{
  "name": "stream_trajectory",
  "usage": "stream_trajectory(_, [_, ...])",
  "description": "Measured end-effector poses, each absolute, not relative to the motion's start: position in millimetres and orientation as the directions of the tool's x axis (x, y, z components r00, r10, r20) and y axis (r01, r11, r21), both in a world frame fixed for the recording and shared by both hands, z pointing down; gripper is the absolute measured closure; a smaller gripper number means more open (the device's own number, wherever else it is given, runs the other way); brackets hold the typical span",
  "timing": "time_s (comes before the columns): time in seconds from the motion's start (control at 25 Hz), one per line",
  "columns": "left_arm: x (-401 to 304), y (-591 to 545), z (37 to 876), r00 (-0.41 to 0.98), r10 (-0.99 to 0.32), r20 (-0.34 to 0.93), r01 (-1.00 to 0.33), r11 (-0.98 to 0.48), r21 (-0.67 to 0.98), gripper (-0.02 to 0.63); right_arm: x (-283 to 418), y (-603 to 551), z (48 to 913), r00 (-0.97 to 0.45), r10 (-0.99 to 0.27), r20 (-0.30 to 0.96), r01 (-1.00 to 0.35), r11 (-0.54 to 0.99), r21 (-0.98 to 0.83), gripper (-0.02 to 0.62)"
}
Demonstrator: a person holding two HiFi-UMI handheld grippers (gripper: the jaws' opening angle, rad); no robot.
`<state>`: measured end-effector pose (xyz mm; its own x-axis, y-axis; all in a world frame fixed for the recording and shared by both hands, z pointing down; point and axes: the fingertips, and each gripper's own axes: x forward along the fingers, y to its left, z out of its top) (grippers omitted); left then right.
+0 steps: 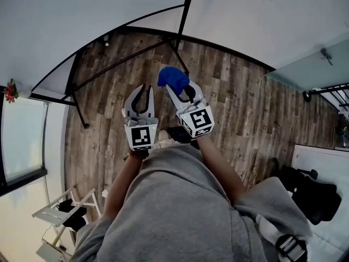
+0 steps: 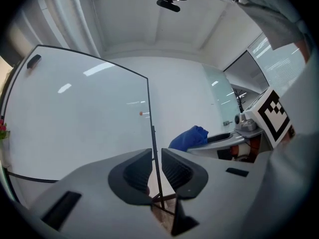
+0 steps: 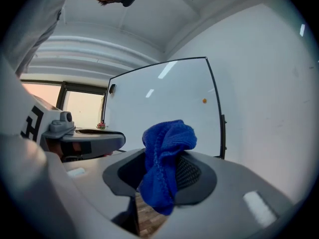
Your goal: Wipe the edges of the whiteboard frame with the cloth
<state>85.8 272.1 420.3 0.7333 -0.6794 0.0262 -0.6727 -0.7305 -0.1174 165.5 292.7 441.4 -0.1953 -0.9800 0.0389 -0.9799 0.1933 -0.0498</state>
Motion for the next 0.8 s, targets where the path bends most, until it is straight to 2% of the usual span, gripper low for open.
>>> stream_trajectory(0.48, [196.4,288.1,395.6,0.865,-0.499,0.051,-0.489,-0.862,-0.133,0.541,239.8,333.2,385.1,0.057,-0.998,-0.022,-0.98,-0.061,0.188,0.434])
stream_trajectory(0.8, [247.1,306.6,386.3,0.916,-0.399,0.037,-0.394,-0.914,-0.102,0.541,286.2,360.7,379.3,0.172,-0.984,-0.04,-0.971,-0.176,0.159,0.436])
